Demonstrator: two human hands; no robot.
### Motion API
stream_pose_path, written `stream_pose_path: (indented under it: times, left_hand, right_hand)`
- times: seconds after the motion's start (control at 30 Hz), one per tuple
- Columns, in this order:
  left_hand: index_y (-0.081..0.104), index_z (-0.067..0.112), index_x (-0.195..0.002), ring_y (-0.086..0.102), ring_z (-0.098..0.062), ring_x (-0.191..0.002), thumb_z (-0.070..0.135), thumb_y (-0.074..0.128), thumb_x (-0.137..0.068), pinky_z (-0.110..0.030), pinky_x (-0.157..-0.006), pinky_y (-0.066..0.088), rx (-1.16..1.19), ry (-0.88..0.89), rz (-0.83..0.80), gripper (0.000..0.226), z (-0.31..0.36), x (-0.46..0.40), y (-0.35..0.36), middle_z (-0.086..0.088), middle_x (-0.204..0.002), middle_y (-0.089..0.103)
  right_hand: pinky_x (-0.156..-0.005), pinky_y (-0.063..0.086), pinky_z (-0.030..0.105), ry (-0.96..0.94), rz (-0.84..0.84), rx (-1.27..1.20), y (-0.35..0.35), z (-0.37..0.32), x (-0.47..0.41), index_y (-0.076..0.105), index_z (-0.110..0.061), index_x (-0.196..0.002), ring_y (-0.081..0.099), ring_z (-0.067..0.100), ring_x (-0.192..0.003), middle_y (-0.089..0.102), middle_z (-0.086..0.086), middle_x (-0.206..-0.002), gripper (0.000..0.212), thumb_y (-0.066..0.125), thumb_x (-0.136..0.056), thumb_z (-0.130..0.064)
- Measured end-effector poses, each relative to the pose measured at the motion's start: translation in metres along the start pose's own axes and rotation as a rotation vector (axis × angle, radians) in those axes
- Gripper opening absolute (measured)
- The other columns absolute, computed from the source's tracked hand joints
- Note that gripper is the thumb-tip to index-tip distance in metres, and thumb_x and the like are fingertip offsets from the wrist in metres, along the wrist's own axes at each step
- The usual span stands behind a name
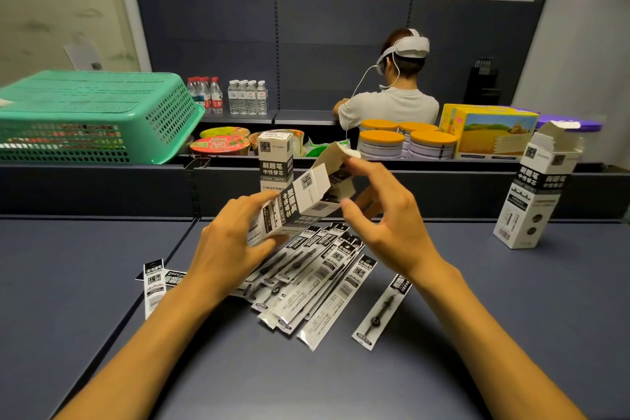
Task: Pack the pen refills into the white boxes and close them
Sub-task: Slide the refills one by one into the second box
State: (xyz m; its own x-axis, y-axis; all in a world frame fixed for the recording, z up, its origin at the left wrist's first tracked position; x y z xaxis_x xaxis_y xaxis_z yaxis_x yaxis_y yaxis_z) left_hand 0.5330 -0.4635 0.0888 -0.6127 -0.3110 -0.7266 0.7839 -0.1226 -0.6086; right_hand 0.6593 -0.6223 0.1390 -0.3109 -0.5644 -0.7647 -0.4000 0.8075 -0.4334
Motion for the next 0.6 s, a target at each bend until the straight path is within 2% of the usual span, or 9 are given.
stream_pose_path:
  times: [0.07, 0.13, 0.27, 0.33, 0.4, 0.47, 0.53, 0.6]
  left_hand:
    - [0.037, 0.039, -0.134, 0.059, -0.016, -0.101, 0.029, 0.080, -0.075, -0.045, -0.073, 0.058, 0.001, 0.003, 0.004, 0.074, 0.001, 0.000, 0.000, 0.000, -0.115, 0.061]
    - [0.038, 0.039, -0.135, 0.058, -0.015, -0.102, 0.030, 0.080, -0.075, -0.044, -0.073, 0.058, 0.007, 0.003, 0.004, 0.074, 0.001, 0.000, 0.000, 0.001, -0.115, 0.060]
    - [0.037, 0.039, -0.136, 0.058, -0.014, -0.102, 0.030, 0.080, -0.075, -0.044, -0.073, 0.058, -0.013, 0.014, -0.019, 0.075, 0.001, 0.001, 0.004, 0.001, -0.114, 0.060]
    - [0.037, 0.039, -0.135, 0.058, -0.015, -0.101, 0.027, 0.081, -0.075, -0.045, -0.073, 0.058, -0.014, 0.013, -0.018, 0.075, 0.000, 0.000, 0.004, 0.001, -0.114, 0.061]
    - [0.037, 0.039, -0.135, 0.058, -0.015, -0.101, 0.026, 0.081, -0.075, -0.045, -0.073, 0.058, -0.006, 0.013, -0.011, 0.074, 0.000, 0.000, 0.003, 0.001, -0.113, 0.061]
    - [0.038, 0.038, -0.134, 0.059, -0.016, -0.099, 0.027, 0.080, -0.075, -0.046, -0.072, 0.058, 0.002, 0.009, 0.001, 0.073, 0.000, -0.001, 0.001, 0.001, -0.113, 0.061]
    - [0.040, 0.038, -0.133, 0.059, -0.017, -0.097, 0.026, 0.081, -0.075, -0.046, -0.070, 0.058, 0.004, -0.004, 0.015, 0.072, -0.002, -0.001, -0.002, 0.002, -0.112, 0.061]
    - [0.042, 0.036, -0.133, 0.059, -0.016, -0.096, 0.027, 0.081, -0.075, -0.046, -0.070, 0.058, 0.004, -0.015, 0.026, 0.071, -0.003, -0.001, -0.004, 0.004, -0.112, 0.061]
  right_hand:
    - [-0.063, 0.054, 0.024, -0.006, -0.067, 0.011, 0.008, 0.002, 0.001, 0.056, -0.022, -0.127, 0.061, 0.013, -0.075, 0.062, -0.006, -0.114, 0.038, 0.058, -0.090, -0.028]
    - [-0.063, 0.050, 0.018, -0.025, -0.164, 0.040, 0.022, 0.002, 0.004, 0.061, -0.022, -0.123, 0.061, 0.008, -0.075, 0.063, -0.008, -0.119, 0.037, 0.053, -0.090, -0.037]
    - [-0.072, 0.043, 0.011, -0.009, -0.323, 0.166, 0.044, 0.008, 0.009, 0.052, -0.029, -0.137, 0.049, -0.019, -0.080, 0.057, -0.011, -0.134, 0.056, 0.042, -0.088, -0.055]
    - [-0.075, 0.044, 0.013, -0.002, -0.347, 0.152, 0.046, 0.008, 0.010, 0.048, -0.031, -0.139, 0.050, -0.017, -0.082, 0.055, -0.013, -0.136, 0.057, 0.043, -0.087, -0.056]
    - [-0.072, 0.050, 0.017, -0.014, -0.296, 0.089, 0.038, 0.003, 0.007, 0.049, -0.030, -0.137, 0.059, -0.003, -0.082, 0.056, -0.014, -0.130, 0.053, 0.047, -0.088, -0.050]
    - [-0.064, 0.053, 0.021, -0.061, -0.147, 0.009, 0.014, -0.006, 0.003, 0.053, -0.025, -0.130, 0.062, 0.011, -0.076, 0.059, -0.009, -0.118, 0.043, 0.051, -0.089, -0.039]
    - [-0.058, 0.053, 0.027, -0.083, 0.035, -0.040, -0.018, -0.007, -0.001, 0.058, -0.021, -0.119, 0.063, 0.016, -0.068, 0.064, -0.003, -0.103, 0.031, 0.052, -0.090, -0.030]
    - [-0.054, 0.053, 0.027, 0.001, 0.120, -0.060, -0.041, 0.008, -0.003, 0.062, -0.016, -0.108, 0.063, 0.013, -0.065, 0.068, -0.001, -0.093, 0.019, 0.054, -0.093, -0.024]
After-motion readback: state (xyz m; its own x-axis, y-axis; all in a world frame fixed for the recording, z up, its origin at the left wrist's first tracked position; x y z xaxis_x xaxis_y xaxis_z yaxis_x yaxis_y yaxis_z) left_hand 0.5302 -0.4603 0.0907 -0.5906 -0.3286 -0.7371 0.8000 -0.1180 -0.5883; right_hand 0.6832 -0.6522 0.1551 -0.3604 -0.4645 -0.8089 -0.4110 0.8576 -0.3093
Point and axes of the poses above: each hand's wrist, its own x-axis away from the middle knuckle, its own y-axis out of the palm, z = x × y, the point moved 10 cm from there along -x, towards the middle knuckle
